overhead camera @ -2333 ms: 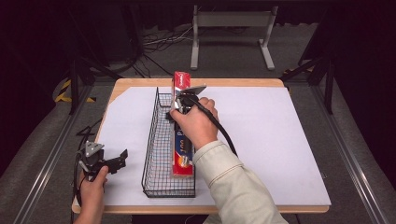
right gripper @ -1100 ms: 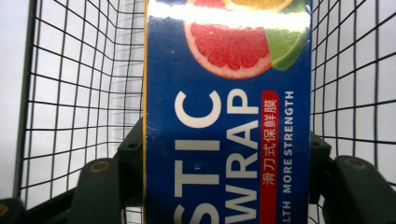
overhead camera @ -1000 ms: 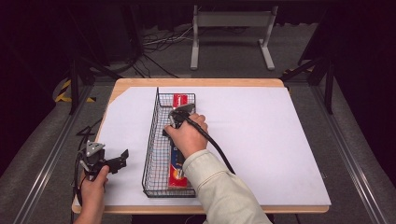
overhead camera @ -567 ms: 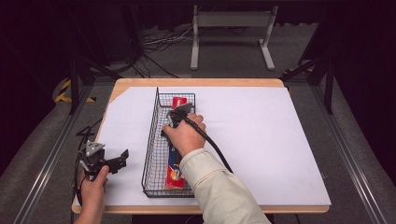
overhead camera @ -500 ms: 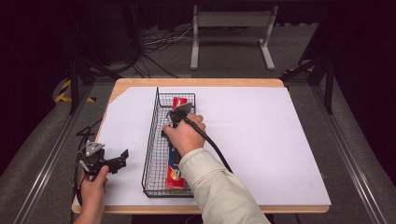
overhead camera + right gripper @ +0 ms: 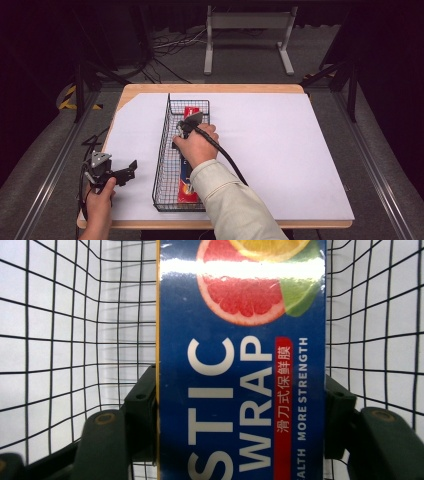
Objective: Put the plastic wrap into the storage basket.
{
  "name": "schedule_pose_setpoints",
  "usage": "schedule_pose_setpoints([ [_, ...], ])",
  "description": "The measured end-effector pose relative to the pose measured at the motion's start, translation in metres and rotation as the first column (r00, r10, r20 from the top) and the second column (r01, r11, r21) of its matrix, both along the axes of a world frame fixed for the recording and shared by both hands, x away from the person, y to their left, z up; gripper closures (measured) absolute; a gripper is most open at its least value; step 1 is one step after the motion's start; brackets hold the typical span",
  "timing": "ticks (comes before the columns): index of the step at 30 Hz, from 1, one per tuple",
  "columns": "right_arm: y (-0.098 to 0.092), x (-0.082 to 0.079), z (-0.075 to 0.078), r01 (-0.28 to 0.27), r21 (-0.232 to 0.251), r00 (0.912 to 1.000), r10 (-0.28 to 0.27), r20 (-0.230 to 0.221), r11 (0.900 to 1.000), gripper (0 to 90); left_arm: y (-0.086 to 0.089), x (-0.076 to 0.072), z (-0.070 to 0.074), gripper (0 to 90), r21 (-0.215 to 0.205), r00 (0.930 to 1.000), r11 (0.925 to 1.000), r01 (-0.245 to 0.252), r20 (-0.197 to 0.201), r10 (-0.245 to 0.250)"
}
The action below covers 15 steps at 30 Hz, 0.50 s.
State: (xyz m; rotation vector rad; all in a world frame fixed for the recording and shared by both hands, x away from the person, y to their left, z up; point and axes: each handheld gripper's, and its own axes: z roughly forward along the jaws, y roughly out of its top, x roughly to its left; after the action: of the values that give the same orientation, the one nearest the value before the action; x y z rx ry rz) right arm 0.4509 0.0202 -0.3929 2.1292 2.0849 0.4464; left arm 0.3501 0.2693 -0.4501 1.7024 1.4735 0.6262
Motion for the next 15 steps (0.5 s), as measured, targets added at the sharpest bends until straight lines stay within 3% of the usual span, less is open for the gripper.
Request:
schedule_pose_setpoints([
  [3,0.001,0.0,-0.001,-0.011,0.006,0.9999,0.011,0.001,1.0,35.9,0.0,0.0,0.0,0.1,0.001,1.0,1.0,0.001,-0.002,-0.001],
  [6,0.002,-0.001,0.004,-0.015,0.042,0.9997,0.015,0.019,0.999,26.9,0.0,0.0,0.0,0.1,-0.002,1.0,1.0,0.002,-0.002,-0.002],
  [8,0.002,-0.001,0.008,-0.026,0.023,0.9992,0.025,0.031,0.999,23.3,0.0,0.0,0.0,0.1,-0.001,1.0,1.0,0.003,-0.002,-0.003],
  [11,0.0,0.0,0.01,-0.034,0.002,0.9982,0.034,0.051,0.999,23.4,0.0,0.0,0.0,0.1,0.001,1.0,1.0,0.002,-0.003,-0.002],
  [15,-0.002,0.0,0.014,-0.035,0.012,0.9977,0.035,0.058,0.999,23.3,0.0,0.0,0.0,0.2,0.0,1.0,1.0,0.001,-0.003,-0.001],
])
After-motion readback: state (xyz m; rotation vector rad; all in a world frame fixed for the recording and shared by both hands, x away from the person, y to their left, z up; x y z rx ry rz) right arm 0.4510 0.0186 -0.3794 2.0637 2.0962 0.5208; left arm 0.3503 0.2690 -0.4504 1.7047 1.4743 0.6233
